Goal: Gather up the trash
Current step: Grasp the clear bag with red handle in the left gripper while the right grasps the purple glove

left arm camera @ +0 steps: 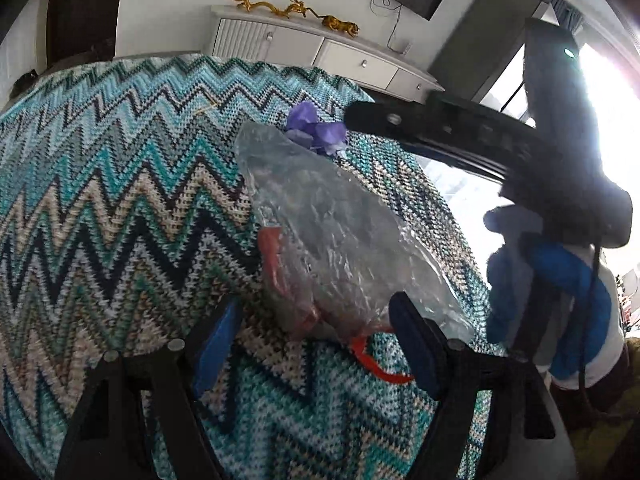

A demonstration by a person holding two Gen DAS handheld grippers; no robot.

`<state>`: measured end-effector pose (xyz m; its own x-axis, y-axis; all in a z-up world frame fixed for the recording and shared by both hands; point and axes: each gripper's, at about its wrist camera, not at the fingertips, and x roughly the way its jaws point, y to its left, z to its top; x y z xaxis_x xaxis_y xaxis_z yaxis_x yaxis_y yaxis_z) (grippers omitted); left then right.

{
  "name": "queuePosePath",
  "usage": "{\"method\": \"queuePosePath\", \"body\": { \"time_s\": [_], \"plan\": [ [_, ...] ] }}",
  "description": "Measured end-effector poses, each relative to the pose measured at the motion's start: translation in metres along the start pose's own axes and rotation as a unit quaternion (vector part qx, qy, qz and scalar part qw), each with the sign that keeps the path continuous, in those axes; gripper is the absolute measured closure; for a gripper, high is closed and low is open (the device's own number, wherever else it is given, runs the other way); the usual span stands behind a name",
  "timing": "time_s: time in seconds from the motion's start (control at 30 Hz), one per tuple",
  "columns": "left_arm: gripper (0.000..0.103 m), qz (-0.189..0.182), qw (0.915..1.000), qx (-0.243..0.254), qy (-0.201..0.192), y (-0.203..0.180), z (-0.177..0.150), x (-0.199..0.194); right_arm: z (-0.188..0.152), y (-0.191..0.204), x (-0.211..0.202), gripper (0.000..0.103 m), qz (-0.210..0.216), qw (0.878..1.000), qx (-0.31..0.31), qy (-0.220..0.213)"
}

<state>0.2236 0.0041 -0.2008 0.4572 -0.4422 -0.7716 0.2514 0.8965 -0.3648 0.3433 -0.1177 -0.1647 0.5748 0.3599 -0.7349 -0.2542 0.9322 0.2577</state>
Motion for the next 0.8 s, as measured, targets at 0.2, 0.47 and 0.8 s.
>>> {"method": "queuePosePath", "body": {
  "time_s": [0.2,0.47,0.8],
  "plan": [
    [0.05,-0.001,1.0,-0.005,0.0,0.0,0.005,0.007,0.01,0.0,0.041,0.039,0.004,1.0,-0.003,0.026],
    [0.084,-0.01,0.9995,-0.029,0.0,0.011,0.009,0.004,0.003,-0.002,0.055,0.067,0.008,0.999,-0.005,0.035],
    [0.087,-0.008,0.9981,-0.031,-0.053,0.0,-0.006,-0.056,-0.029,0.019,-0.035,0.068,0.016,1.0,-0.014,-0.017]
  ]
}}
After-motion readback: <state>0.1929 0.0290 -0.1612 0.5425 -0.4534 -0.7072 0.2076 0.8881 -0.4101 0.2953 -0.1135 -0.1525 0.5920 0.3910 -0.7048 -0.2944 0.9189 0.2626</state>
